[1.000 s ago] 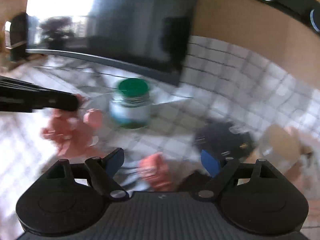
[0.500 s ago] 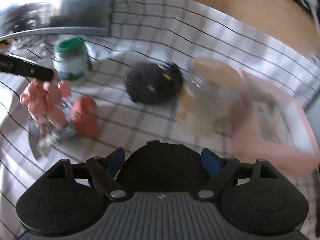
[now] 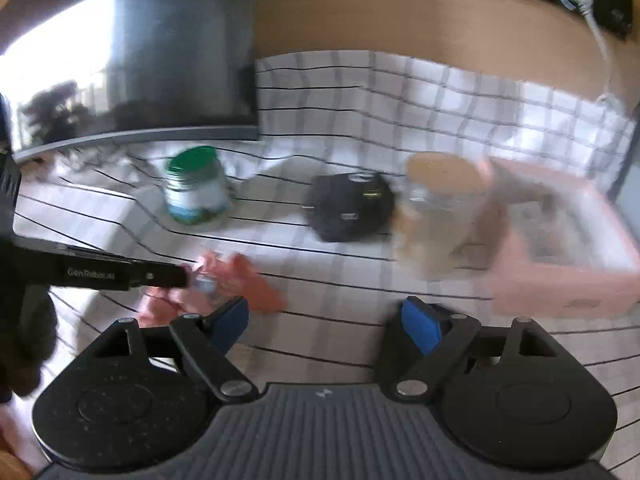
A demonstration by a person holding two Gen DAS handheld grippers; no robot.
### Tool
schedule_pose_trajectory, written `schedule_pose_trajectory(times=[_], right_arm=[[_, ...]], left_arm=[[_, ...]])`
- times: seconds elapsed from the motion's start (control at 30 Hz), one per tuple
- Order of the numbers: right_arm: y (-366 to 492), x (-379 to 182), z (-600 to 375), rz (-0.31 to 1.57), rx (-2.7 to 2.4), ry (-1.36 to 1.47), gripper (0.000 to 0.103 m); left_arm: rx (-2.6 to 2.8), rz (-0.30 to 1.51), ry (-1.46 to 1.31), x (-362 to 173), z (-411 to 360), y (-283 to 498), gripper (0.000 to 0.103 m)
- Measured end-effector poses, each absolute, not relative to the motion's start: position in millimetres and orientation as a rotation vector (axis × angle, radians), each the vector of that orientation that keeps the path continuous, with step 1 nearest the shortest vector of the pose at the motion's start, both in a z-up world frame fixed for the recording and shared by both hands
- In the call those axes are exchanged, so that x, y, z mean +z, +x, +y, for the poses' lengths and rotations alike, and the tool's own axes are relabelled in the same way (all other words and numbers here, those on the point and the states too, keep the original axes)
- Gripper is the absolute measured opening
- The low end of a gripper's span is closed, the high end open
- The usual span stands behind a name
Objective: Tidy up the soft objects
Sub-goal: 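Grasp the denim cloth with red knit with the right gripper while the left holds pink fabric, then carry both fabric items into the pink box and open both grippers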
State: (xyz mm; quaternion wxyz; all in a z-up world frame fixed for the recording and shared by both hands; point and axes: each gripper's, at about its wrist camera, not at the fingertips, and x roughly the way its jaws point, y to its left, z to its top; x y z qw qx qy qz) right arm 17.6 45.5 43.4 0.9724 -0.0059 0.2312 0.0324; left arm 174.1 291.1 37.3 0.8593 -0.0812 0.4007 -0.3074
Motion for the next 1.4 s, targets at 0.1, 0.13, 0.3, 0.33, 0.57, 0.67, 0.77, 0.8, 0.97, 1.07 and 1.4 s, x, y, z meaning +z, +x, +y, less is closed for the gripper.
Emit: schedule_pose_trajectory(times=[0.1,0.13,0.3,0.33,0.57,0.67,0.77,0.8,0.97,1.07,1.4], right_arm=[[32,35,63,0.526,0.123,0.1,0.085],[37,32,68,0.542,0.128,0.134,0.085],[76,13,96,0.596,0.068,0.252,0.085],[85,9,102,0.616,0.051,0.266,0.085],[114,-3,146,0.638,0.005,0.126,0.093],[117,-7,161,0.636,-0.001,0.002,0.091],[111,-6,160,0.623,0.04,-0.043,0.076],[109,-4,158,0.625,0.063,-0.053,0.07],[99,5,152,0.65,0.152,-0.137,0.033],[95,10,141,0.673,0.186,-0.123,0.028],[56,81,79,0.517,0.261,-0.137,0.027]], left_arm=[[-0.598,0.757,-0.163,56,314,165,0.009],[-0.581,0.732,-0.157,61,321,163,0.009],[-0.504,0.66,-0.137,77,347,160,0.009],[-0.494,0.655,-0.134,78,350,160,0.009],[-0.43,0.645,-0.132,77,365,165,0.009],[-0.41,0.654,-0.131,75,366,167,0.009],[-0.397,0.671,-0.129,71,364,169,0.009],[-0.393,0.676,-0.129,70,363,170,0.009],[-0.387,0.694,-0.129,68,351,171,0.009],[-0.395,0.699,-0.121,69,341,170,0.009],[-0.421,0.611,-0.087,105,284,172,0.009]])
